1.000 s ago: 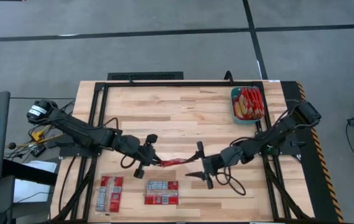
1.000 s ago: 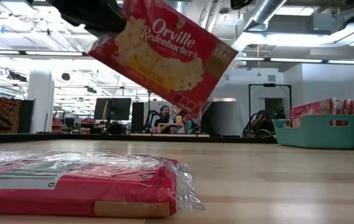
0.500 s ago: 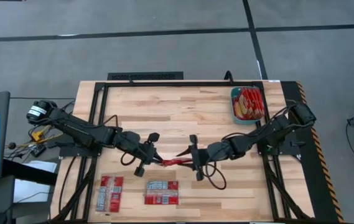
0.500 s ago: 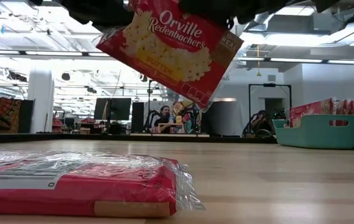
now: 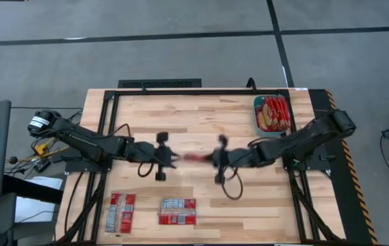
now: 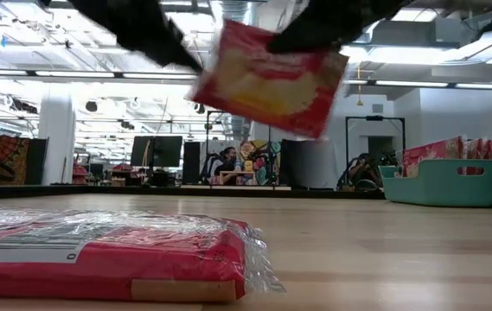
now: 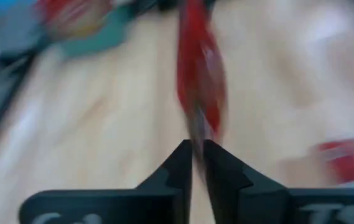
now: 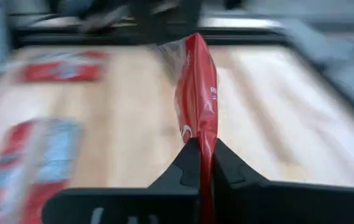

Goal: Sort popcorn bags into baskets
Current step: Put the popcorn bag into the green bin

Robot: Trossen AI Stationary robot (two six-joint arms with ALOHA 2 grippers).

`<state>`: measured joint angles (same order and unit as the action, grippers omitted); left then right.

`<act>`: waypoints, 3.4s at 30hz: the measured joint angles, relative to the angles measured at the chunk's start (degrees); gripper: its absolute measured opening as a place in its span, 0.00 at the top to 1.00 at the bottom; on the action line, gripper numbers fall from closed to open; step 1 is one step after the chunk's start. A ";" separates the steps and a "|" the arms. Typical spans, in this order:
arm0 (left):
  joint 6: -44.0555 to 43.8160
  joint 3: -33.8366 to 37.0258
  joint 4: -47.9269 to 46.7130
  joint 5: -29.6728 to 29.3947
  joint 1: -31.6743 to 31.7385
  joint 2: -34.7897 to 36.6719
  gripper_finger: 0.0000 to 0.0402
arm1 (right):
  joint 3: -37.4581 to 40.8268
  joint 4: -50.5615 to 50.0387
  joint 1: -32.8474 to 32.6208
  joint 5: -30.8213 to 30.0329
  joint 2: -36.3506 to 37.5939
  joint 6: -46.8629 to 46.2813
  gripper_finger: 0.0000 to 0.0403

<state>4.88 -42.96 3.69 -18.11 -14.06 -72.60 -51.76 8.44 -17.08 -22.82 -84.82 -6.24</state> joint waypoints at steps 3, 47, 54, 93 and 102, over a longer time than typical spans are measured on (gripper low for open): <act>0.28 0.13 -5.40 -9.30 0.75 1.28 0.84 | -1.47 -12.91 1.36 -6.77 6.59 -6.73 0.96; -5.37 0.11 -13.25 -12.07 4.30 2.10 0.52 | 21.04 -43.70 48.30 -14.26 33.21 -28.43 0.93; -5.74 0.11 -13.25 -12.07 4.30 2.10 0.52 | 21.04 -44.28 48.34 -16.08 33.10 -28.67 0.85; -12.46 0.11 -21.32 -7.21 -1.46 2.10 0.52 | 16.30 -33.26 39.25 -17.90 38.72 -18.58 0.58; -23.52 0.09 -19.67 8.22 -12.63 -1.05 0.52 | 16.36 -10.23 23.67 -15.97 30.36 -8.80 0.63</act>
<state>-18.65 -42.87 -15.98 -9.89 -26.69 -73.65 -35.40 -1.79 6.60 -38.79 -54.46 -15.04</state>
